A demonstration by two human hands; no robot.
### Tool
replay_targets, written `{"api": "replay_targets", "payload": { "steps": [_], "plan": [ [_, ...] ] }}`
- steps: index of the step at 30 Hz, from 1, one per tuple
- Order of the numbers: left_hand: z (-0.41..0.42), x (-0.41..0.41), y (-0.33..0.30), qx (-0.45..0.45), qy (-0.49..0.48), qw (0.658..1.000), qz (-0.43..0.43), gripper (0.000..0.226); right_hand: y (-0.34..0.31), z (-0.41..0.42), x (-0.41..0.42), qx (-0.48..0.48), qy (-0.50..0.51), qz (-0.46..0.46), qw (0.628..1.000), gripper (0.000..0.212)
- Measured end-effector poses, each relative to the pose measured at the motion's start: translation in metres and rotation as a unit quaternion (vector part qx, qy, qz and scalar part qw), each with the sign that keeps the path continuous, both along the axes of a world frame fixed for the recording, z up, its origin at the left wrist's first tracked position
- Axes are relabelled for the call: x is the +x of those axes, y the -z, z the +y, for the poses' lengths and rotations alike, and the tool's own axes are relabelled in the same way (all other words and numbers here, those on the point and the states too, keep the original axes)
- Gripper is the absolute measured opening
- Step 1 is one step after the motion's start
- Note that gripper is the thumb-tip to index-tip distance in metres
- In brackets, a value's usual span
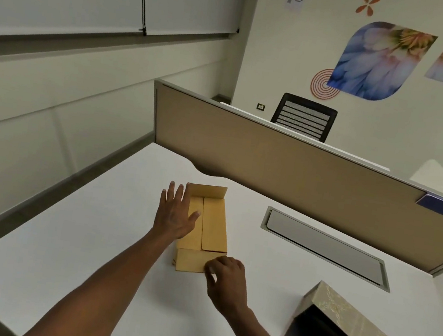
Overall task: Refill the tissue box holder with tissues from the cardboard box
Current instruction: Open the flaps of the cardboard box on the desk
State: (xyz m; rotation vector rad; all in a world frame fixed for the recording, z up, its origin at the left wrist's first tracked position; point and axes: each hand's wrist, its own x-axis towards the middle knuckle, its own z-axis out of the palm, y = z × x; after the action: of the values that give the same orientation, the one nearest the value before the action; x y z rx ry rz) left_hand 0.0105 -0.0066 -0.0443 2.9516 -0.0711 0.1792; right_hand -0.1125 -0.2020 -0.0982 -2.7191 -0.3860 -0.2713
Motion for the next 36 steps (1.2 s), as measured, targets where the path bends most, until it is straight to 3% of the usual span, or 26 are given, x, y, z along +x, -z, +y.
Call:
{"api": "replay_targets", "payload": {
  "steps": [5, 12, 19, 27, 29, 32, 36],
  "plan": [
    [-0.021, -0.021, 0.025, -0.016, -0.012, 0.994, 0.104, 0.085, 0.008, 0.001, -0.008, -0.002, -0.011, 0.017, 1.000, 0.009],
    [-0.022, -0.058, 0.062, -0.046, 0.018, 0.986, 0.157, 0.095, 0.010, 0.004, -0.008, -0.003, -0.013, 0.053, 0.999, 0.022],
    [-0.021, -0.068, 0.069, -0.048, 0.034, 0.989, 0.136, 0.097, -0.003, 0.005, 0.017, -0.008, 0.002, 0.038, 0.999, 0.027],
    [-0.026, -0.067, 0.068, -0.042, 0.046, 0.991, 0.120, 0.082, -0.033, 0.018, 0.079, -0.067, -0.021, 0.088, 0.994, 0.053],
    [-0.026, -0.069, 0.068, -0.051, 0.051, 0.992, 0.101, 0.088, -0.044, 0.020, 0.103, -0.098, -0.034, 0.088, 0.991, 0.059],
    [-0.026, -0.063, 0.079, -0.041, 0.044, 0.990, 0.124, 0.121, -0.057, 0.021, 0.137, -0.140, -0.045, 0.090, 0.985, 0.064],
    [-0.029, -0.056, 0.091, -0.029, 0.054, 0.990, 0.127, 0.109, -0.061, 0.022, 0.175, -0.176, -0.052, 0.108, 0.977, 0.069]
  ]
}}
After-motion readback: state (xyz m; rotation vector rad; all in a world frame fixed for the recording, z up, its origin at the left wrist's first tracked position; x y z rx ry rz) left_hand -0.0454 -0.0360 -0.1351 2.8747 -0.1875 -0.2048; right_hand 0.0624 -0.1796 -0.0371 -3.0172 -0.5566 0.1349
